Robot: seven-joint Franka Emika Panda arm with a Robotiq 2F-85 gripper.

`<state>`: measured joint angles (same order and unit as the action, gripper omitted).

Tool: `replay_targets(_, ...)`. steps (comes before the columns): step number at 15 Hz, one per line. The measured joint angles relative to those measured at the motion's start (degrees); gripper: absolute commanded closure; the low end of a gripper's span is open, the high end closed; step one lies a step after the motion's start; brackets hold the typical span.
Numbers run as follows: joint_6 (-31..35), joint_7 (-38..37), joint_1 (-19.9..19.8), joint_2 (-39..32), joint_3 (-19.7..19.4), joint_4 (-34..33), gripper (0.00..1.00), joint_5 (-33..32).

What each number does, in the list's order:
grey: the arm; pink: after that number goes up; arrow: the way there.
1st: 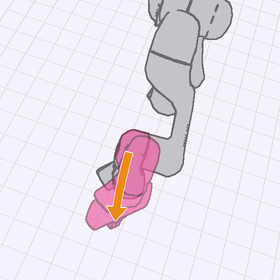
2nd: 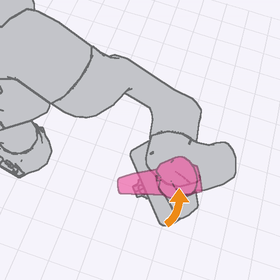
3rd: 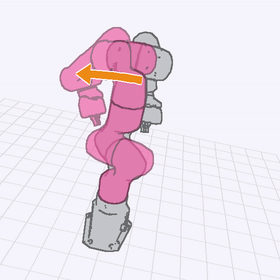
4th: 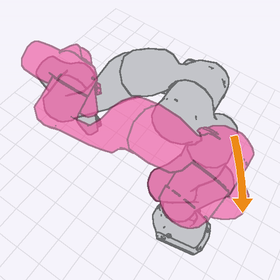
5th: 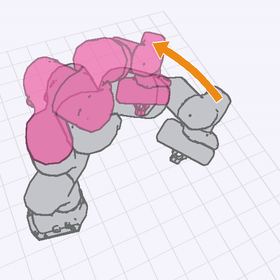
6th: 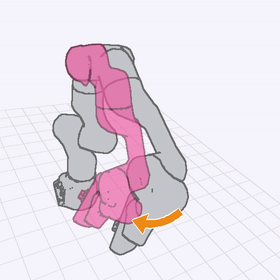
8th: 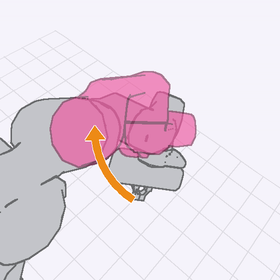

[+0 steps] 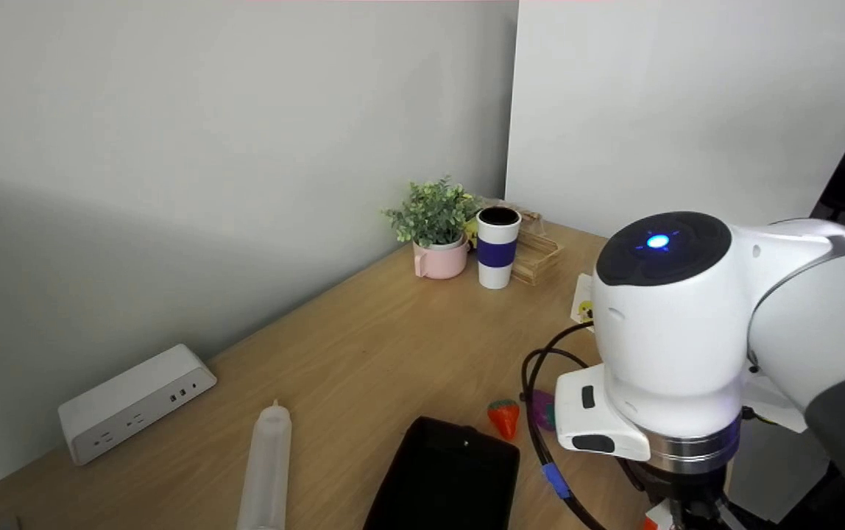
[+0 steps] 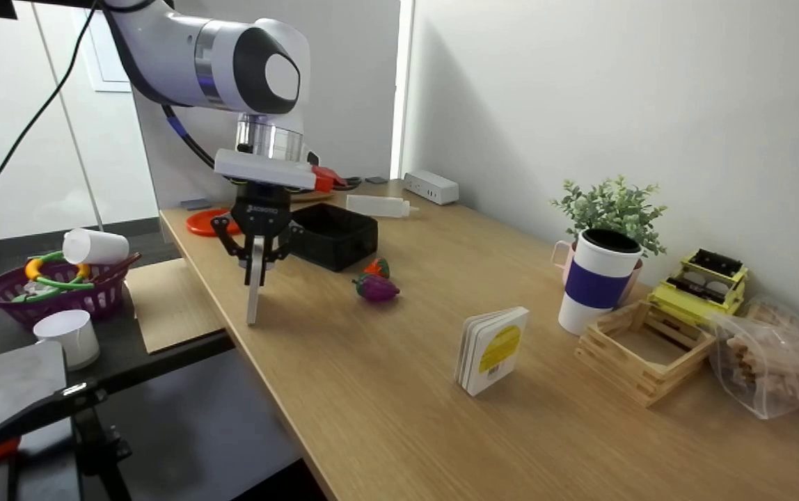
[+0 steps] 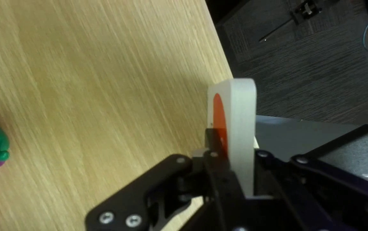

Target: Put the red-white book and the purple object in the black box

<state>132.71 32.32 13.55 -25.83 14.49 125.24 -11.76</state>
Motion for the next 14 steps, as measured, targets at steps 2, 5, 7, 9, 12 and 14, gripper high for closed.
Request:
replay_targets(2, 0.0, -4.0, 1.2, 0.8, 0.0, 0.0, 0.96, -2.1)
replay_targets(5, 0.3, -10.6, 2.8, 3.3, 0.0, 0.0, 0.96, -4.8)
replay_targets(7, 1.0, -16.3, 3.9, 5.4, 0.0, 0.0, 0.96, -6.8)
replay_targets(9, 3.4, -22.6, 4.8, 7.2, -0.2, 0.0, 0.96, -8.9)
replay_targets(12, 10.2, -31.2, 5.7, 8.4, -0.7, 0.1, 0.96, -11.6)
replay_targets(14, 16.4, -36.6, 6.3, 8.4, -1.7, 0.2, 0.96, -13.8)
